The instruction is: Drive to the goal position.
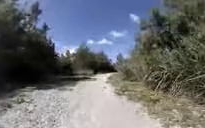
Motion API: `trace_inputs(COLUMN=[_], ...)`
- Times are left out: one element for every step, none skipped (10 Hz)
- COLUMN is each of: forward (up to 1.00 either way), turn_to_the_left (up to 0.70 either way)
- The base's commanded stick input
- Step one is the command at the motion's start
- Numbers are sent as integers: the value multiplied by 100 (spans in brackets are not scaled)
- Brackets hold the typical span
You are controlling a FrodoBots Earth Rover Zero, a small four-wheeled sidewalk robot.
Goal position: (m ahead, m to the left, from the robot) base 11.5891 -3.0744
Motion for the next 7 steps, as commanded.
trace_inputs(forward=[85,85,85,85,85,85,85], turn_to_the_left=[0,0,0,0,0,0,0])
